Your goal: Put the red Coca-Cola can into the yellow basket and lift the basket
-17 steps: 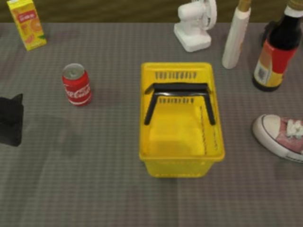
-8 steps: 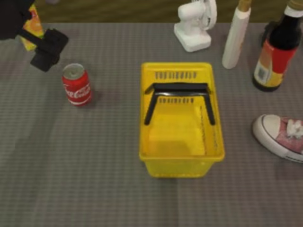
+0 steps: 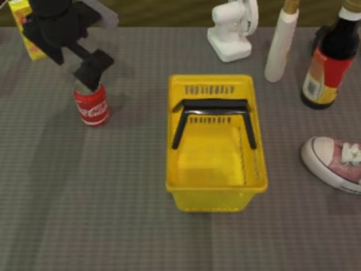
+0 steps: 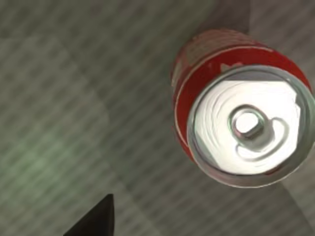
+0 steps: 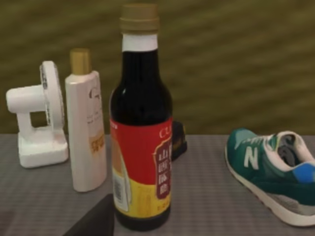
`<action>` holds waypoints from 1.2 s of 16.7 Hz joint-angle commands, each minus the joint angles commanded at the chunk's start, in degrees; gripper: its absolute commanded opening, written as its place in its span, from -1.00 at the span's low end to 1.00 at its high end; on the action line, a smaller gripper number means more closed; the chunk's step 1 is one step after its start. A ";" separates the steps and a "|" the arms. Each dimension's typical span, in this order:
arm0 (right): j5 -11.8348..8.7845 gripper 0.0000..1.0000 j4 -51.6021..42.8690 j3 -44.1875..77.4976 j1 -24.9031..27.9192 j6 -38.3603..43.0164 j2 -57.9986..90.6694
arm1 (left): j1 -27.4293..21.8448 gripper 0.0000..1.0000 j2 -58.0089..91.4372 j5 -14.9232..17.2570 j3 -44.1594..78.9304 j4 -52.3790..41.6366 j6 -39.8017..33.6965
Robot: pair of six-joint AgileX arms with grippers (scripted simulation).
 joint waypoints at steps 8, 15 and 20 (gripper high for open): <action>0.00 1.00 0.00 0.00 0.00 0.00 0.00 | 0.09 1.00 9.96 -0.74 9.87 -4.03 2.20; 0.00 1.00 0.00 0.00 0.00 0.00 0.00 | 0.14 1.00 9.53 -0.75 2.80 2.59 2.24; 0.00 1.00 0.00 0.00 0.00 0.00 0.00 | 0.15 1.00 9.50 -0.75 -2.34 7.70 2.25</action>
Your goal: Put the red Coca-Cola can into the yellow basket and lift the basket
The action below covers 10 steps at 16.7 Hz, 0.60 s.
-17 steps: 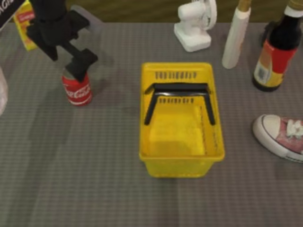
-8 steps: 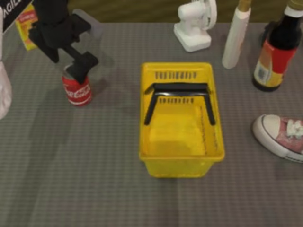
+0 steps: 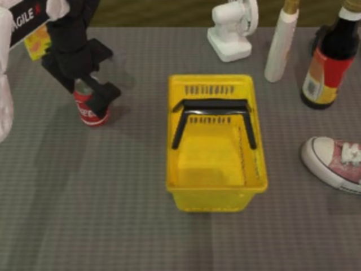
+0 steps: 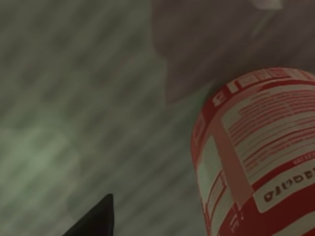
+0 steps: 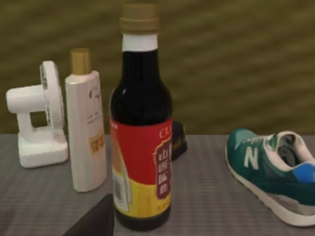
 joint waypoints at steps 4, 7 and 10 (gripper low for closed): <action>0.00 1.00 0.00 0.00 0.00 0.00 0.00 | 0.00 0.70 0.00 0.00 0.00 0.00 0.00; 0.00 1.00 0.00 0.00 0.00 0.00 0.00 | 0.00 0.25 0.00 0.00 0.00 0.00 0.00; 0.00 1.00 0.00 0.00 0.00 0.00 0.00 | 0.00 -0.21 0.00 0.00 0.00 0.00 0.00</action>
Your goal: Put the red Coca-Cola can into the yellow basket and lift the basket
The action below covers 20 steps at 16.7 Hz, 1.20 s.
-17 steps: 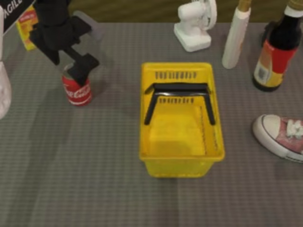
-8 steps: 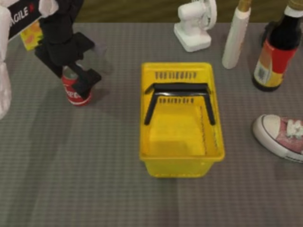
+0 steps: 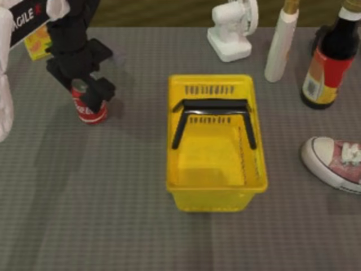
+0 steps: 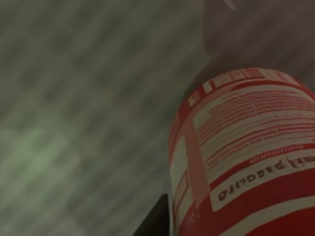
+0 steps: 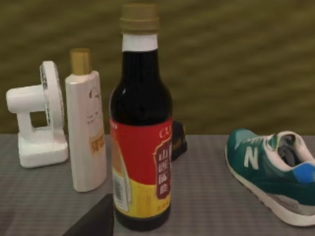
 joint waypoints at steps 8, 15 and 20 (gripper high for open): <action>0.00 1.00 0.00 0.00 0.00 0.00 0.00 | 0.00 -1.00 0.00 0.00 0.00 0.00 0.00; 0.00 1.00 0.00 0.00 0.00 0.00 0.00 | 0.06 -1.00 0.00 -0.03 0.01 0.00 0.09; 0.00 1.00 0.00 0.00 0.00 0.00 0.00 | -0.65 -1.00 -0.26 6.29 -4.82 8.98 -2.81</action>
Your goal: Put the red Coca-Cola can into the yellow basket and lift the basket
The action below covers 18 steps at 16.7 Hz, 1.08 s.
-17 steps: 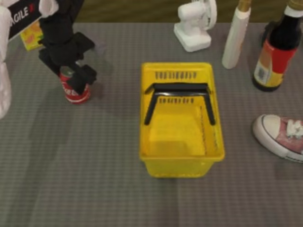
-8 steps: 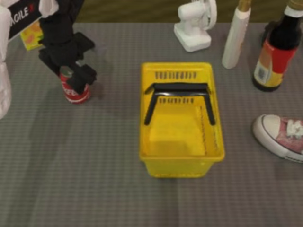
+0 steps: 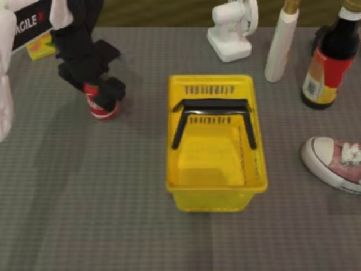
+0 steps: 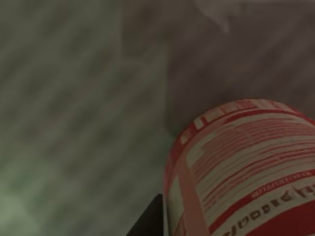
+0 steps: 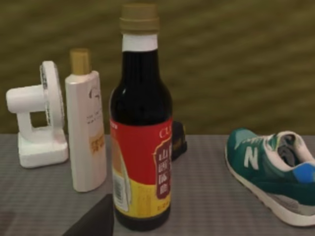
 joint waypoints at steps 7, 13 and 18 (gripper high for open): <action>0.00 1.00 0.00 0.00 0.00 0.00 0.00 | -1.91 -1.00 -5.26 21.77 -14.65 34.08 -10.02; 0.00 1.00 0.00 0.00 0.00 0.00 0.00 | -3.72 -1.00 -13.44 44.42 -28.11 70.92 -19.98; 0.00 1.00 0.00 0.00 0.00 0.00 0.00 | -4.87 -1.00 -19.18 59.72 -37.75 94.30 -26.79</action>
